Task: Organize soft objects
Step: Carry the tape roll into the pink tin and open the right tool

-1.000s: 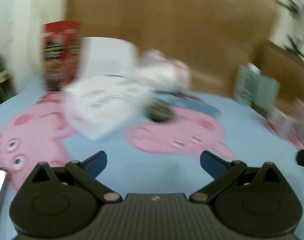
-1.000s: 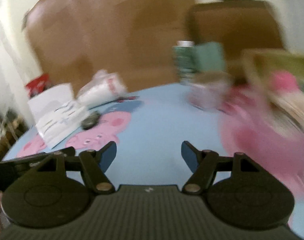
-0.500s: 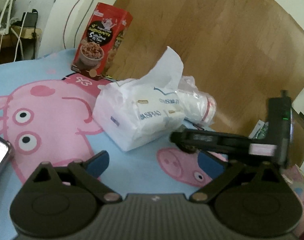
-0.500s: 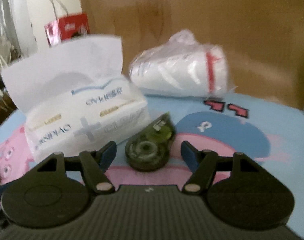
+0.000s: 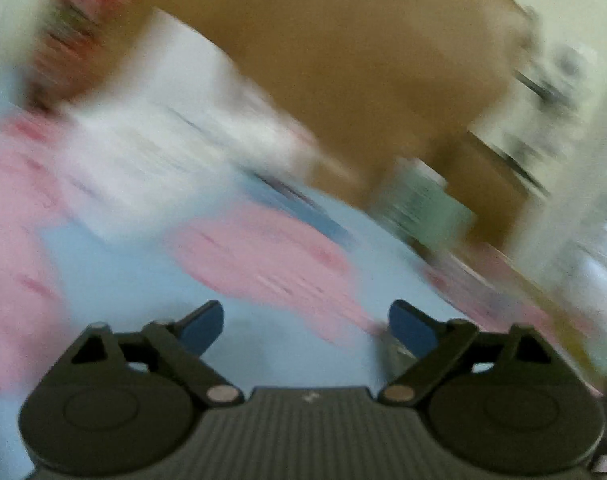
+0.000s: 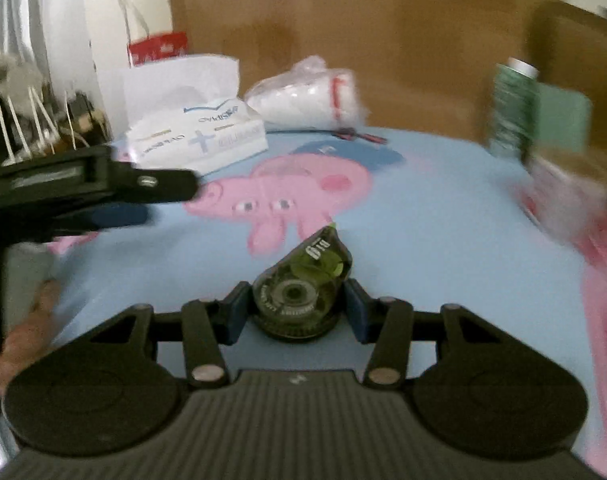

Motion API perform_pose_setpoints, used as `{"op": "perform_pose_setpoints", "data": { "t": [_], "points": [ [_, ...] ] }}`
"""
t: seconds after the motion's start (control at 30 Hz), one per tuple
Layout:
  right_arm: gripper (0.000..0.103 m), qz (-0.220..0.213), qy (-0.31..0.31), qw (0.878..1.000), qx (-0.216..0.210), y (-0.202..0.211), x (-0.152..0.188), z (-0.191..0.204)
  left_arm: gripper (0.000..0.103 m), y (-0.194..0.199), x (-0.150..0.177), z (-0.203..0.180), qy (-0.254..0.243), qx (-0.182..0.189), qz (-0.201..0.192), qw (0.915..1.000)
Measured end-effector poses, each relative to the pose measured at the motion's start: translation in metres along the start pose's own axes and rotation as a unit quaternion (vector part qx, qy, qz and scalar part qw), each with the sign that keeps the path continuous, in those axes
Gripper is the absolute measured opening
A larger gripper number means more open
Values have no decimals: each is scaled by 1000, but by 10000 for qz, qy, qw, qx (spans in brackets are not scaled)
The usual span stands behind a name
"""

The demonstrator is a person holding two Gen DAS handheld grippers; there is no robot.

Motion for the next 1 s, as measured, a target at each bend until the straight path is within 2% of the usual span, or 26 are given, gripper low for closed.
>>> {"op": "perform_pose_setpoints", "data": {
  "t": [0.07,0.13,0.17,0.27,0.37,0.5,0.6,0.73,0.83,0.87,0.9,1.0],
  "points": [
    [53,-282,-346,9990,16,29,18,-1,83,-5,15,-28,-2,864,684,9939],
    [53,-592,-643,9962,64,49,33,-5,73,-11,33,-64,-217,1466,1356,9796],
    [53,-728,-689,9949,109,57,40,-5,66,-14,40,-78,-348,1573,1543,9748],
    [53,-1089,-655,9918,119,75,47,-3,48,-25,57,-111,-697,1466,1959,9671],
    [53,-1415,-435,9884,351,95,45,-3,46,-18,54,-138,-807,1566,1860,9666],
    [53,-2003,-272,9775,608,131,39,-16,46,-7,47,-193,-1364,1634,1517,9652],
    [53,-2311,-115,9671,1058,161,38,-35,45,-18,47,-241,-1717,1718,1502,9584],
    [53,-2503,-348,9543,1592,191,39,-78,46,-42,55,-307,-2219,1840,1581,9444],
    [53,-2453,-572,9485,1919,208,35,-115,63,-62,59,-346,-2444,1807,1643,9384],
    [54,-2402,-657,9467,2044,209,30,-130,76,-70,60,-357,-2477,1717,1592,9401],
    [56,-2309,-757,9456,2164,206,26,-144,82,-77,59,-365,-2519,1576,1444,9438],
    [61,-2199,-1152,9385,2400,206,22,-181,87,-85,50,-377,-2624,1128,967,9535]
  ]
}}
Point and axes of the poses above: each gripper's, at about its wrist camera, not at the fingertips, and y roughly against the way its jaws point, z to its left, x to its underside, the point moved 3 cm from there along -y, roughly the way its jaws point, and after that the axes turned 13 degrees about -x, right-handed, at the moved point
